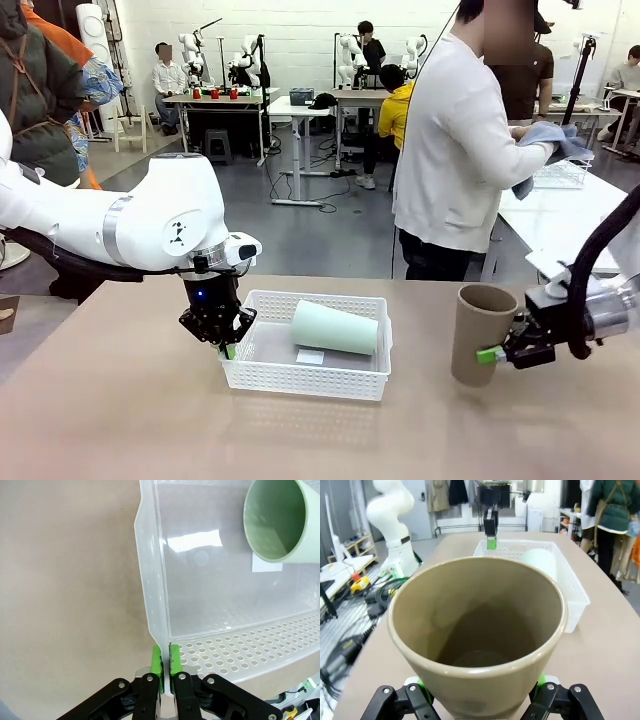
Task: Clean and organize the cups into the basket.
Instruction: Pick up the Reusable plastic cup from the right side of the table and stack it inside the Organizing basket in the center of the table.
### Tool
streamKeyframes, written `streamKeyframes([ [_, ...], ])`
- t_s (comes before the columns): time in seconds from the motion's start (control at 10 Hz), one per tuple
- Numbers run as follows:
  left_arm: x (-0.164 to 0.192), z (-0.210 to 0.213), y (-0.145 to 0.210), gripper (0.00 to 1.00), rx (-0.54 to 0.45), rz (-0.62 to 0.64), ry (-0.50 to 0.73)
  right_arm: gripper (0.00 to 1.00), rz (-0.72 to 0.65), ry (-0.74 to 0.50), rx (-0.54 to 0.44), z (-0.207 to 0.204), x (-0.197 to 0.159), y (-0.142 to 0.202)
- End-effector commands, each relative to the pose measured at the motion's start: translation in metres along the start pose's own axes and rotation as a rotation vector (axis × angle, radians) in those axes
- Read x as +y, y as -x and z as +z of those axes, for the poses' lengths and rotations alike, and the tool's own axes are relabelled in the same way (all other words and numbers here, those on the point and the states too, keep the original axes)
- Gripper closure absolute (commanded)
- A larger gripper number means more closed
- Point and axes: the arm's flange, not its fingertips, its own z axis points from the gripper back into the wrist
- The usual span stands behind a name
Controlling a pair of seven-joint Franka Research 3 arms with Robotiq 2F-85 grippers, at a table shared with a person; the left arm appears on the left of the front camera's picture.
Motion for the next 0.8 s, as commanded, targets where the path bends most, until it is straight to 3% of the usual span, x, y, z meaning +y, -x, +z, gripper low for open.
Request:
streamKeyframes([
  [0.0, 0.0, -0.001, 0.0, 0.96, 0.0, -0.007, -0.008, 0.21, -0.036, 0.085, 0.004, 0.022, 0.06, -0.089],
  [0.2, 0.0, -0.001, 0.0, 0.96, 0.0, -0.007, -0.008, 0.21, -0.003, 0.121, 0.031, 0.046, 0.093, -0.159],
  [0.4, 0.0, -0.001, 0.0, 0.96, 0.0, -0.007, -0.008, 0.21, 0.004, 0.123, 0.049, 0.055, 0.109, -0.198],
  [0.7, 0.0, -0.001, 0.0, 0.96, 0.0, -0.007, -0.008, 0.21, 0.028, 0.14, 0.031, 0.055, 0.109, -0.199],
])
